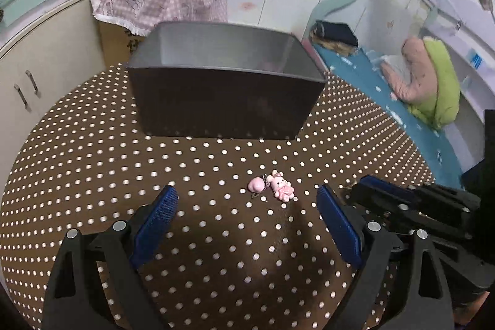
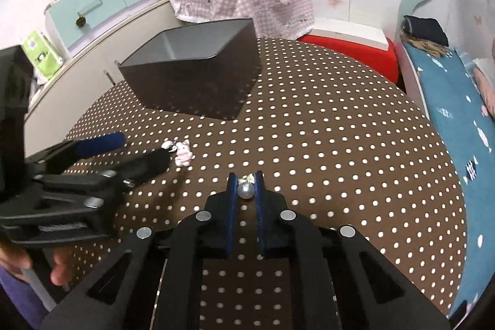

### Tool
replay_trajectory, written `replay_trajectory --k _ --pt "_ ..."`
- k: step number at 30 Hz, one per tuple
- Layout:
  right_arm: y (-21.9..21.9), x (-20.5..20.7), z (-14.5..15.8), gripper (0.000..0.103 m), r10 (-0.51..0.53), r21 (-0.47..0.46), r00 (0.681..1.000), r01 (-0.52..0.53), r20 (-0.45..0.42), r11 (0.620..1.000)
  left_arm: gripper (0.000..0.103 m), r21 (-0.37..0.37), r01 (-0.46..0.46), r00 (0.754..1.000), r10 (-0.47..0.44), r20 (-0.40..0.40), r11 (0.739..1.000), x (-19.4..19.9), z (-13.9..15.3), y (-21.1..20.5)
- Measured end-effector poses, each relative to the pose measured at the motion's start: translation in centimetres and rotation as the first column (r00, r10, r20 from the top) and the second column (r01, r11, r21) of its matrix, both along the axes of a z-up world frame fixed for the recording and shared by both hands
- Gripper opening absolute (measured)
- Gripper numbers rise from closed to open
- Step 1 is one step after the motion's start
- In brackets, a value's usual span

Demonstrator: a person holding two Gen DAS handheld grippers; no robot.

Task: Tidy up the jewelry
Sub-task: 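Grasp the pink bead charm with the left tool while the right tool grasps a pearl charm, then carry both charms into the grey box and open both tools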

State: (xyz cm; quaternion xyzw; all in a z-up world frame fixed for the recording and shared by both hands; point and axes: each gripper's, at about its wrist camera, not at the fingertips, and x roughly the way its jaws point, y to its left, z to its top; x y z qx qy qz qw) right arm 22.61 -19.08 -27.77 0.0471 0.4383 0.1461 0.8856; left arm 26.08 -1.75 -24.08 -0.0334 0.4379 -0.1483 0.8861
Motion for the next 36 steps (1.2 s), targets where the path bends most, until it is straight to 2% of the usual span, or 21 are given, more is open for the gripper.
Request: replay_trajectory --k 3,5,9,11,13,15,19,20,21,23,31,33,36 --pt "-0.5 0.3 0.0 0.012 0.001 0.014 1.0 -0.001 0.004 1.0 0.086 0.017 0.006 1.0 -0.006 -0.007 1.0 0.5 -0.3 -0.8" --pt "-0.6 0.5 -0.1 0.012 0.005 0.022 1.0 -0.005 0.003 1.0 0.081 0.05 0.009 1.0 -0.009 0.0 0.999 0.7 -0.3 -1.2" --pt "-0.2 0.6 -0.2 0.012 0.014 0.027 1.0 -0.014 0.003 1.0 0.063 0.134 0.014 1.0 -0.017 0.019 0.991 1.1 -0.5 -1.9" --pt "-0.1 0.7 -0.2 0.012 0.019 0.033 1.0 -0.019 -0.001 0.999 0.056 0.129 0.03 0.999 -0.033 0.021 0.991 1.0 -0.5 -2.0" --pt "0.0 0.7 -0.2 0.012 0.022 0.033 1.0 -0.022 0.001 0.999 0.037 0.119 0.047 0.998 -0.05 0.026 0.992 1.0 -0.4 -1.8" --pt "0.2 0.9 -0.1 0.012 0.025 0.033 1.0 -0.025 0.002 0.999 0.028 0.095 0.074 0.997 -0.076 0.022 0.993 0.9 -0.4 -1.7" --pt "0.6 0.9 0.0 0.012 0.031 0.04 1.0 -0.031 0.002 0.999 0.025 0.066 0.083 0.996 -0.084 0.016 0.994 0.8 -0.2 -1.1" --pt "0.7 1.0 0.0 0.012 0.032 0.038 0.999 -0.032 0.002 0.999 0.022 0.056 0.085 0.996 -0.086 0.017 0.995 0.8 -0.1 -0.9" --pt "0.9 1.0 0.1 0.012 0.033 0.038 0.999 -0.033 0.004 0.999 0.009 0.046 0.088 0.996 -0.089 0.016 0.995 0.9 0.0 -0.6" --pt "1.1 1.0 0.3 0.012 0.035 0.041 0.999 -0.035 0.006 0.999 0.009 0.021 0.092 0.996 -0.091 -0.013 0.996 0.8 -0.1 -0.1" --pt "2.2 1.2 1.1 0.012 0.043 0.046 0.999 -0.043 0.007 0.998 0.009 0.007 0.097 0.995 -0.097 -0.009 0.995 -0.2 0.1 0.9" --pt "2.4 1.0 1.7 0.012 0.049 0.043 0.999 -0.05 0.021 0.998 0.009 -0.013 0.103 0.995 -0.103 -0.004 0.995 -0.4 0.7 1.2" --pt "2.6 0.9 3.2 0.012 0.055 0.053 0.997 -0.057 0.05 0.997 0.009 -0.047 0.112 0.993 -0.109 0.047 0.993 -1.3 2.9 2.0"
